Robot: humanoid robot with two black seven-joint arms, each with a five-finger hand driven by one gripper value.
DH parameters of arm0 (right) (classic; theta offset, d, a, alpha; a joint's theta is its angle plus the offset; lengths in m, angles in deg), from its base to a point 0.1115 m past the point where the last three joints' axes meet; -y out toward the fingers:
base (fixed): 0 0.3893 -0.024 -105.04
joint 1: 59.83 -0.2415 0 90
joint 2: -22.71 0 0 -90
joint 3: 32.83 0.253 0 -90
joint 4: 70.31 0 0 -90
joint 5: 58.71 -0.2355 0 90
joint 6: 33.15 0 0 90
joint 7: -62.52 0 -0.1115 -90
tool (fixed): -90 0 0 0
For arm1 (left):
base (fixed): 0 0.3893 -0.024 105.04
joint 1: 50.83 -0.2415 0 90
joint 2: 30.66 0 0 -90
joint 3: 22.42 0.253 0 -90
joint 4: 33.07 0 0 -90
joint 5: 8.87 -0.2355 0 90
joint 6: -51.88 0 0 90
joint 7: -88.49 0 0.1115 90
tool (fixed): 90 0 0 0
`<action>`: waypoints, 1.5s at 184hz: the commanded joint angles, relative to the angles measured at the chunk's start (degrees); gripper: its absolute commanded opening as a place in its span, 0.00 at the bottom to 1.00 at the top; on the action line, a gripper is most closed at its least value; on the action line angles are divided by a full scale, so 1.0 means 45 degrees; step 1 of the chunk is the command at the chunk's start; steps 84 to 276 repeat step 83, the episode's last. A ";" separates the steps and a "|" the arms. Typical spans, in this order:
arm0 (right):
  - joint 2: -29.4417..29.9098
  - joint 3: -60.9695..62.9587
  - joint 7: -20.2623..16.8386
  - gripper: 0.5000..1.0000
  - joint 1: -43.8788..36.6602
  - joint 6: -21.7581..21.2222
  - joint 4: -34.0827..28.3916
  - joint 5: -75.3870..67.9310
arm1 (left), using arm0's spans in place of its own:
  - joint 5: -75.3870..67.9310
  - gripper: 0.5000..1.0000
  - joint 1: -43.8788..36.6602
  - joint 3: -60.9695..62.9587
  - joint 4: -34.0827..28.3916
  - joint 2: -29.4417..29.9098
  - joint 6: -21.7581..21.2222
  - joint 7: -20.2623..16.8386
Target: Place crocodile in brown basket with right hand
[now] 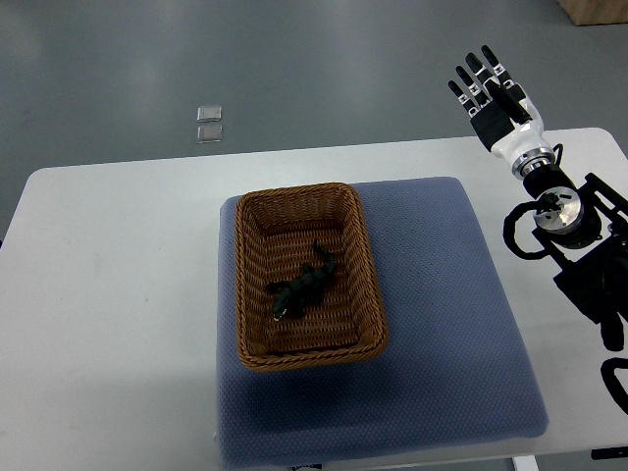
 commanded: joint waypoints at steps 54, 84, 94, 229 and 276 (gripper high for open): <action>0.0042 -0.0014 -0.0014 0.85 0.0550 -0.0627 0.0344 -0.0327 | -0.0001 1.00 0.0000 0.0039 0.0006 0.0000 0.0002 -0.0002; 0.0061 -0.0034 -0.0014 0.85 0.0550 -0.0647 0.0344 -0.0308 | -0.0001 1.00 0.0000 0.0039 -0.0014 0.0000 0.0002 -0.0002; 0.0061 -0.0034 -0.0014 0.85 0.0550 -0.0647 0.0344 -0.0308 | -0.0001 1.00 0.0000 0.0039 -0.0014 0.0000 0.0002 -0.0002; 0.0061 -0.0034 -0.0014 0.85 0.0550 -0.0647 0.0344 -0.0308 | -0.0001 1.00 0.0000 0.0039 -0.0014 0.0000 0.0002 -0.0002; 0.0061 -0.0034 -0.0014 0.85 0.0550 -0.0647 0.0344 -0.0308 | -0.0001 1.00 0.0000 0.0039 -0.0014 0.0000 0.0002 -0.0002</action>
